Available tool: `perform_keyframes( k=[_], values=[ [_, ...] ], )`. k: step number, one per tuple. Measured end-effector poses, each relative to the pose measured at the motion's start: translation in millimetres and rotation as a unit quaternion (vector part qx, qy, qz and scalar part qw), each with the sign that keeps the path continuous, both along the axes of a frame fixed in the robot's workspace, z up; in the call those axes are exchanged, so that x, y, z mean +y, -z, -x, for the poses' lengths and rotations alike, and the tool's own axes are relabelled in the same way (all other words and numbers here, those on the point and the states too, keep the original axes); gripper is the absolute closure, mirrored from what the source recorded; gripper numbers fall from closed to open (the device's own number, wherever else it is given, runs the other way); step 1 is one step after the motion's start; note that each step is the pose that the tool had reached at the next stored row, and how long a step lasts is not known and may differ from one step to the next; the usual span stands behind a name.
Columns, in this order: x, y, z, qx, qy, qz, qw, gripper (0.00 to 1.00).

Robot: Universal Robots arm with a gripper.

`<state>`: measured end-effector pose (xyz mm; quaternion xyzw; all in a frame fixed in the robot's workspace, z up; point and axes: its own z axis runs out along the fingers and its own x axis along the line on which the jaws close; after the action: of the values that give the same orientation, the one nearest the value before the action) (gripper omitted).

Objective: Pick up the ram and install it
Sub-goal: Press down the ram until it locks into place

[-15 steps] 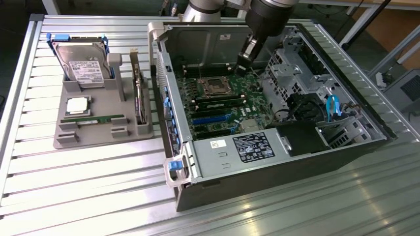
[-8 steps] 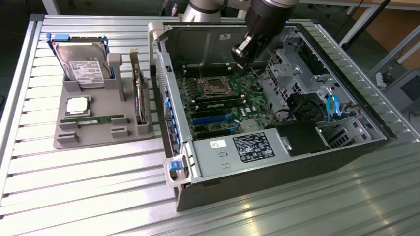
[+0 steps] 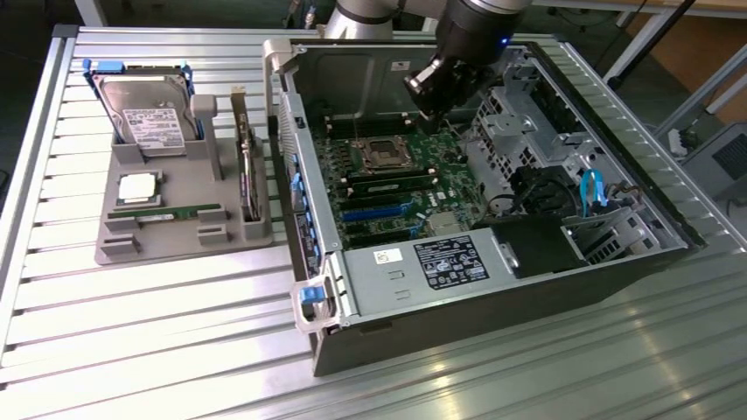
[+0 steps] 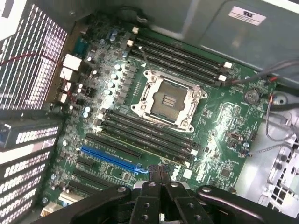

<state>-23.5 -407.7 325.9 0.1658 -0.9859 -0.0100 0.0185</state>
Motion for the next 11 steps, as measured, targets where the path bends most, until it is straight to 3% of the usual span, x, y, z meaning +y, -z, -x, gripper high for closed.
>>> perform_keyframes(
  k=[2, 3, 5, 7, 9, 10, 11],
  values=[
    [0.0, 0.0, 0.0, 0.0000, 0.036, 0.0000, 0.9993, 0.91],
    [0.0, 0.0, 0.0, 0.0000, 0.058, 0.0000, 0.9983, 0.91],
    [0.0, 0.0, 0.0, 0.0000, 0.096, 0.0000, 0.9954, 0.91],
    [0.0, 0.0, 0.1, 0.0000, 0.135, 0.0000, 0.9909, 0.91],
    [0.0, 0.0, 0.1, 0.0000, 0.135, 0.0000, 0.9908, 0.91],
    [0.0, 0.0, 0.1, -0.0009, 0.135, 0.0067, 0.9908, 0.91],
    [0.0, 0.0, 0.1, -0.0014, 0.135, 0.0107, 0.9908, 0.91]
  ],
)
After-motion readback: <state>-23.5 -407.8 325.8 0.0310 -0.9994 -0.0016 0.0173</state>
